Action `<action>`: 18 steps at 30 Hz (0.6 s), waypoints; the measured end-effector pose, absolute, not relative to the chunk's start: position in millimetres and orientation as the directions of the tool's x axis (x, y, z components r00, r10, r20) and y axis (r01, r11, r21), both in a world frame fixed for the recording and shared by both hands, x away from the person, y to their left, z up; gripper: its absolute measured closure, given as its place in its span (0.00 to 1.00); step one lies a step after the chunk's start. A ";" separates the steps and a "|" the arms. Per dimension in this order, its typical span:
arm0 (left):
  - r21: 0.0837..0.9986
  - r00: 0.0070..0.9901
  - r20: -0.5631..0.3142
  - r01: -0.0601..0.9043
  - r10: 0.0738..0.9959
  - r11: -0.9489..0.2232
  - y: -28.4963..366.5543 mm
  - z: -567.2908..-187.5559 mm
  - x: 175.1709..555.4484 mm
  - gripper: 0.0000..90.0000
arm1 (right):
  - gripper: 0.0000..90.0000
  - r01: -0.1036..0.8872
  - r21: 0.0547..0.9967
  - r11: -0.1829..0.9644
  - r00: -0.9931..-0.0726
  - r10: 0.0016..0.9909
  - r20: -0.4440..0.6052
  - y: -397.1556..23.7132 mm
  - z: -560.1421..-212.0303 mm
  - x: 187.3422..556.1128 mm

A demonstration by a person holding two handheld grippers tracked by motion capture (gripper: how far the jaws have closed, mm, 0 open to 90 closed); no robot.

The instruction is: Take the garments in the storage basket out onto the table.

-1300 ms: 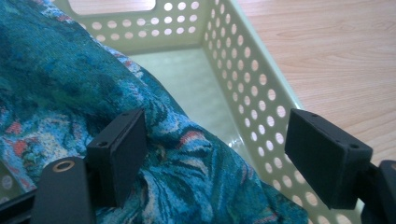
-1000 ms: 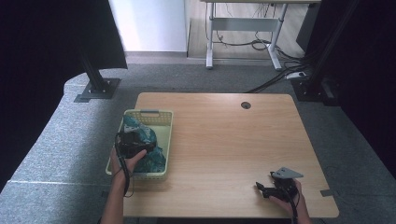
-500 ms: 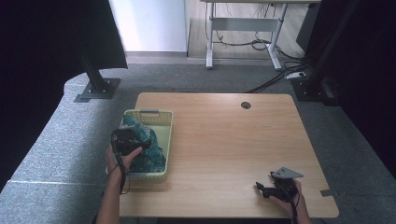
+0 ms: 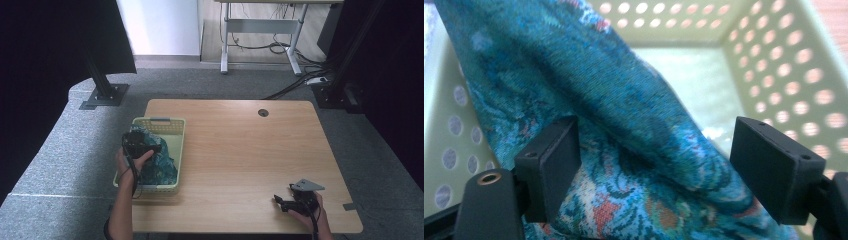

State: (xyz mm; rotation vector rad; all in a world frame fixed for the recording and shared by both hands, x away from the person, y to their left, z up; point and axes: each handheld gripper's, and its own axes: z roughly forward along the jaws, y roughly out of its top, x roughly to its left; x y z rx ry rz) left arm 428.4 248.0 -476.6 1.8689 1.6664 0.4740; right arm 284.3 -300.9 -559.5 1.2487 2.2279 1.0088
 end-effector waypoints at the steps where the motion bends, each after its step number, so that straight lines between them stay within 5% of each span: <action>1: 0.624 0.151 -0.117 0.780 0.982 -0.046 248.3 -478.9 429.8 0.22 | 0.21 0.569 0.748 0.341 -0.522 0.853 0.009 -300.7 -559.5 284.4; 18: 0.540 0.168 -0.068 0.835 0.983 -0.105 235.8 -501.7 443.1 0.22 | 0.21 0.572 0.748 0.337 -0.516 0.857 0.008 -300.0 -559.5 284.5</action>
